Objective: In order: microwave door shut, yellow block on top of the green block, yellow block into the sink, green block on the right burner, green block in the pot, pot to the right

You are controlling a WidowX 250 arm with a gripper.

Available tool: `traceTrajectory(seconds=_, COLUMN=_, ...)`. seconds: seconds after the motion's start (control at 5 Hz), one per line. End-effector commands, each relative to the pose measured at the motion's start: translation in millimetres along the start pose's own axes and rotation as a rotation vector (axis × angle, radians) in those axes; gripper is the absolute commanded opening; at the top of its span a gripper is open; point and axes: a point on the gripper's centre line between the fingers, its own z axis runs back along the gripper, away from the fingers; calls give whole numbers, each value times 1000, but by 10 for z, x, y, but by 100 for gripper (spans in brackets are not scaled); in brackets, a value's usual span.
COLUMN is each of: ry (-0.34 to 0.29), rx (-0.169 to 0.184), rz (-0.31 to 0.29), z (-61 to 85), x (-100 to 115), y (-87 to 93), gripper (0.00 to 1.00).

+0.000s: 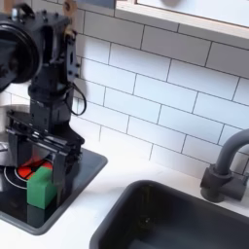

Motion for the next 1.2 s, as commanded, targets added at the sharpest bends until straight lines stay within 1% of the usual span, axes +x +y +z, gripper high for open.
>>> traceTrajectory(seconds=0.0, ry=-34, rx=-32, rz=4, z=231, x=-132, y=-25, gripper=100)
traceTrajectory(seconds=0.2, ry=-27, rx=-29, rz=0, z=210, x=-134, y=-29, gripper=100)
traceTrajectory(seconds=0.8, ry=-27, rx=-30, rz=0, z=211, x=-138, y=-32, gripper=100)
traceTrajectory(seconds=1.0, ry=-24, rx=-9, rz=30, z=101, x=71, y=63, gripper=100)
